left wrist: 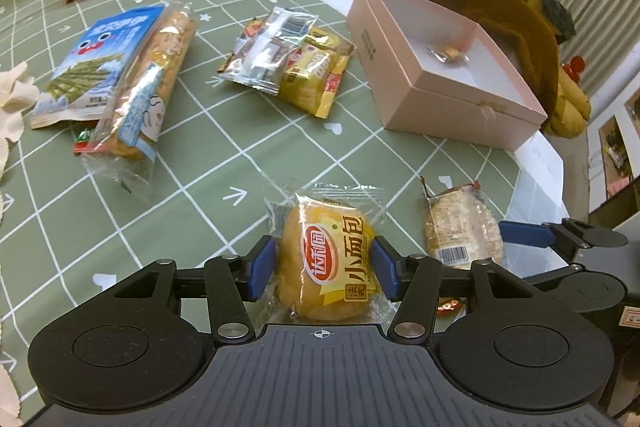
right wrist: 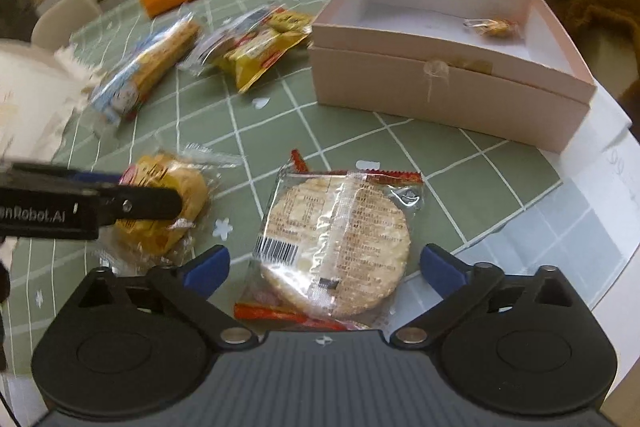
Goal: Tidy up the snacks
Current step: 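Lift the bread bag with the left tool while the right tool lifts the cracker bag, then lower the bread bag into the pink box while the right tool releases the cracker bag inside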
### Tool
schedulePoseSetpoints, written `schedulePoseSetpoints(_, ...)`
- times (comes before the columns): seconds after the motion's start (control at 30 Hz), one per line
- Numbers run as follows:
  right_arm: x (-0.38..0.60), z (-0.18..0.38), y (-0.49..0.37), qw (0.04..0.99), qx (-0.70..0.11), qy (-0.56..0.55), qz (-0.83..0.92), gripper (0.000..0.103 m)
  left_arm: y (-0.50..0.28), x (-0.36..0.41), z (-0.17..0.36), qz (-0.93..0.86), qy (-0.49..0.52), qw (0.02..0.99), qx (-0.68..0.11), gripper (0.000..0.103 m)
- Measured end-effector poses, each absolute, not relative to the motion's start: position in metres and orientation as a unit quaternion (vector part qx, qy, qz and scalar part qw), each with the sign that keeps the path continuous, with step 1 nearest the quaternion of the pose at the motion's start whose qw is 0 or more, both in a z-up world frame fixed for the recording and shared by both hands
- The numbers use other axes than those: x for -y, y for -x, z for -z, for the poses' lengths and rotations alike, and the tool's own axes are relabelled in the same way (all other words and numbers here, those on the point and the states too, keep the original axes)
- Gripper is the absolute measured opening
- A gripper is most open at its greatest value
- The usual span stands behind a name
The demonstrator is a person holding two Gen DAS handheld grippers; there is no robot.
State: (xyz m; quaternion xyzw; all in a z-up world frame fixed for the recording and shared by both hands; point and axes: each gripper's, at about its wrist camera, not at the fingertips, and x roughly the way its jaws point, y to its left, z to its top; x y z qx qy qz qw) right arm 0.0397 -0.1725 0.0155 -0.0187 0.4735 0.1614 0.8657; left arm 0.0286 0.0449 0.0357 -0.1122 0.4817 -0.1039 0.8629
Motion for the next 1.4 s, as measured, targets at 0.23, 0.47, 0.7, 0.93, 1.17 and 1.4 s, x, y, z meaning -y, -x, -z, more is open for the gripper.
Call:
schedulePoseSetpoints(0.23, 0.156, -0.012, -0.043, 0.864, -0.484, 0.057, -0.126, 0.103, -0.028, -0.046, -0.035, 0.101, 0.116, 0.863, -0.482, 0.058)
schedulePoseSetpoints(0.47, 0.16, -0.012, -0.057, 0.868, -0.48, 0.054, -0.119, 0.103, -0.027, -0.047, -0.034, 0.101, 0.123, 0.862, -0.481, 0.058)
schedulePoseSetpoints(0.7, 0.171, -0.02, -0.059, 0.866, -0.481, 0.054, -0.125, 0.083, -0.026, -0.045, -0.035, 0.101, 0.117, 0.863, -0.482, 0.058)
schedulePoseSetpoints(0.93, 0.191, -0.039, -0.044, 0.871, -0.471, 0.043, -0.128, 0.079, -0.024, -0.039, -0.038, 0.104, 0.128, 0.858, -0.486, 0.055)
schedulePoseSetpoints(1.17, 0.219, -0.075, -0.042, 0.887, -0.445, 0.006, -0.121, 0.079, -0.028, -0.023, -0.078, 0.14, 0.14, 0.878, -0.436, 0.054)
schedulePoseSetpoints(1.4, 0.247, -0.207, -0.071, 0.946, -0.304, 0.015, -0.108, 0.079, -0.083, -0.025, -0.199, 0.189, 0.134, 0.92, -0.315, 0.054)
